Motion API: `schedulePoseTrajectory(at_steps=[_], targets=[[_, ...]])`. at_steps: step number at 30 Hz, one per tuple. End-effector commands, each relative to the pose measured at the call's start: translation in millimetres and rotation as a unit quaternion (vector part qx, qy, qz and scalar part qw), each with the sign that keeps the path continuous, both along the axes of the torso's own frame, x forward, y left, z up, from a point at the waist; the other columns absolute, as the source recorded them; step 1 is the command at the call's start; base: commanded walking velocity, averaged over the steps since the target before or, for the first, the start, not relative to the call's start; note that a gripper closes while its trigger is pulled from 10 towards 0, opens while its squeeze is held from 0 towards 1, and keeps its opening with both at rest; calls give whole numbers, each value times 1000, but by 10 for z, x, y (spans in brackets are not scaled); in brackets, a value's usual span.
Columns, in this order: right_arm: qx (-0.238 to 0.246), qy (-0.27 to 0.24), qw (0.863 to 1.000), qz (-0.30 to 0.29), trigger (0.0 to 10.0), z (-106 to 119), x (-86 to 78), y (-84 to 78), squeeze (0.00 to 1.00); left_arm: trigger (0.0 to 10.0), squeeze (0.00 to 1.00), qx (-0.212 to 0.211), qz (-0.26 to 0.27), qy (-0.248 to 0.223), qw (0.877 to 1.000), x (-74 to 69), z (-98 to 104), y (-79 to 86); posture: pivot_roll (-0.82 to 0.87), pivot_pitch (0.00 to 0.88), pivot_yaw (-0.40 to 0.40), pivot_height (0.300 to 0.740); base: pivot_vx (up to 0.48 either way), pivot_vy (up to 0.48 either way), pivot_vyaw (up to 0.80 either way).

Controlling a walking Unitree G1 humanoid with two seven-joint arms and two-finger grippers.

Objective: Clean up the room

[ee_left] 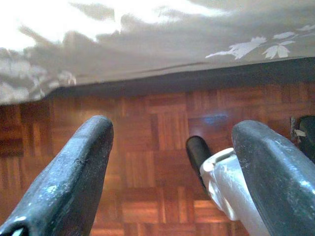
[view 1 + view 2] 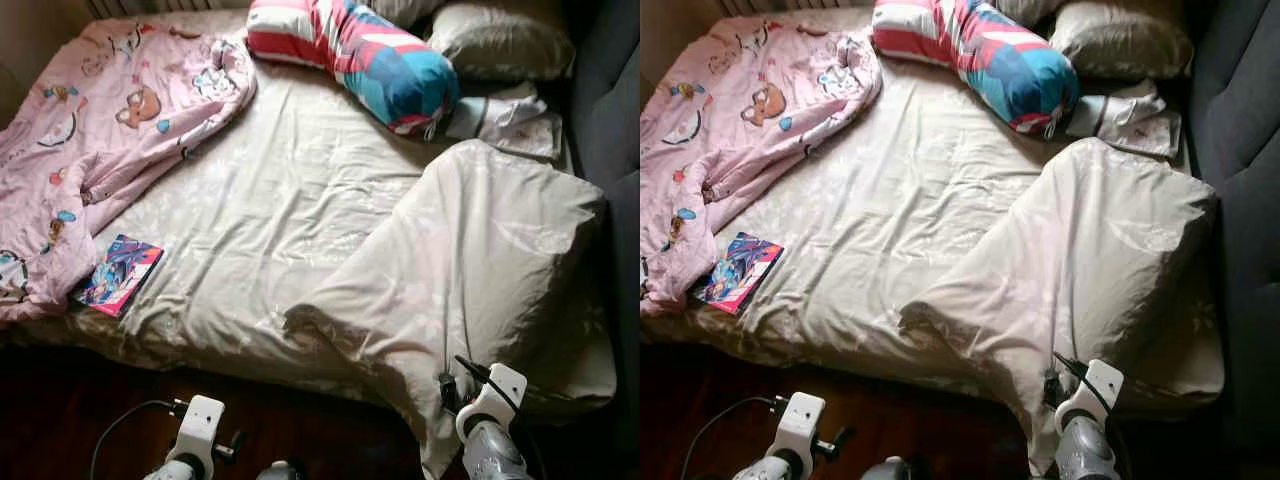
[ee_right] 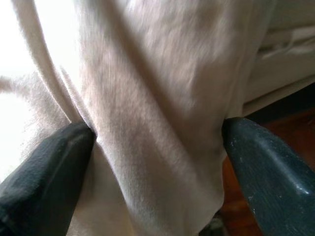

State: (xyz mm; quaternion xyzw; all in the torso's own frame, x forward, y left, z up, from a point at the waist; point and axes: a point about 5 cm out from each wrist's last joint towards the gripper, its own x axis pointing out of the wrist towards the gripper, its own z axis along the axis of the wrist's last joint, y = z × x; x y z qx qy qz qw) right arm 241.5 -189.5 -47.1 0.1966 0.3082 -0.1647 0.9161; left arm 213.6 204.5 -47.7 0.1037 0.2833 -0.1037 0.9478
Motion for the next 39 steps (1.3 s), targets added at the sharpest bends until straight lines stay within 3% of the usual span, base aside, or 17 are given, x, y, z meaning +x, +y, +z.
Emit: schedulePoseTrajectory(at_steps=[1, 8, 18, 19, 20, 39], targets=[[34, 43, 998, 5, 10000, -167, -207, 148, 0, 10000, 0, 16, -12, 16, 1000, -113, -48, 75, 147, 351, 178, 740, 0, 0, 0], [64, 23, 998, 5, 10000, -179, -231, 234, 0, 10000, 0, 22, -58, -30, 998, -64, 87, 61, 180, 388, 222, 740, 0, 0, 0], [55, 16, 998, 15, 10000, -155, -197, 245, 0, 10000, 0, 20, -65, -66, 996, -19, 235, 46, 189, 420, 233, 740, 0, 0, 0], [52, 14, 998, 15, 6549, -150, -192, 240, 0, 10000, 0, 20, -65, -67, 995, -19, 239, 39, 189, 420, 233, 740, 0, 0, 0], [49, 9, 999, 15, 0, -142, -184, 230, 0, 10000, 0, 19, -66, -68, 995, -28, 243, 26, 189, 423, 232, 740, 0, 0, 0], [8, 6, 1000, 21, 0, -134, -200, 189, 0, 10000, 0, 19, -57, -68, 996, -54, 321, -28, 181, 412, 224, 740, 0, 0, 0]])
